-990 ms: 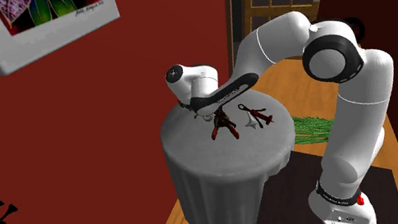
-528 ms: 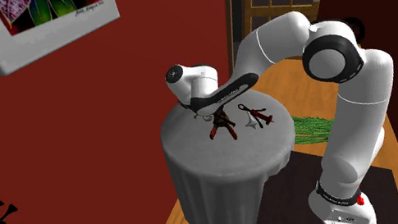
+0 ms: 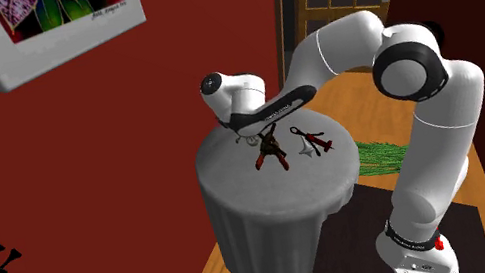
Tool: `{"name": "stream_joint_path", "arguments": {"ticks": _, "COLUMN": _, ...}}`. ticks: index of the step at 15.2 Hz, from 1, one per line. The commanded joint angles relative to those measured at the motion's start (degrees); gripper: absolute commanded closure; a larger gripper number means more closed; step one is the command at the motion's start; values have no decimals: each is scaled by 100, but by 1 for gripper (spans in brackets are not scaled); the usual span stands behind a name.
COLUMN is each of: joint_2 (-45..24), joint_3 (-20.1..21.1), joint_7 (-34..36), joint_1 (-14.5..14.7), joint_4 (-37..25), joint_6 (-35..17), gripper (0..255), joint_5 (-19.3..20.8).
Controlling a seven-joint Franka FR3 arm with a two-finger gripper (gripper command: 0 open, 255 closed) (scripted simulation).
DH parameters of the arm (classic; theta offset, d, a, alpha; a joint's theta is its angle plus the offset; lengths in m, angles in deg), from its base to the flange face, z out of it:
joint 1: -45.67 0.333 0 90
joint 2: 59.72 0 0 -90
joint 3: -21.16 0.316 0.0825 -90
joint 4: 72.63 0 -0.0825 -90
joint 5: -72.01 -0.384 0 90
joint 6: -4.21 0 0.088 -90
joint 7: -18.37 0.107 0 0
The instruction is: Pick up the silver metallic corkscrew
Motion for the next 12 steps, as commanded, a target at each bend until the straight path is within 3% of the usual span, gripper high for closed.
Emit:
{"name": "stream_joint_path", "arguments": {"ticks": 1, "joint_2": 57, "joint_3": 9, "joint_7": -97, "joint_1": -3, "joint_4": -79, "joint_6": 102, "gripper": 255, "joint_5": -68}}
{"name": "stream_joint_path", "arguments": {"ticks": 12, "joint_2": 303, "joint_3": 45, "joint_7": -506, "joint_1": -3, "joint_4": -458, "joint_6": 591, "gripper": 255, "joint_5": -348}}
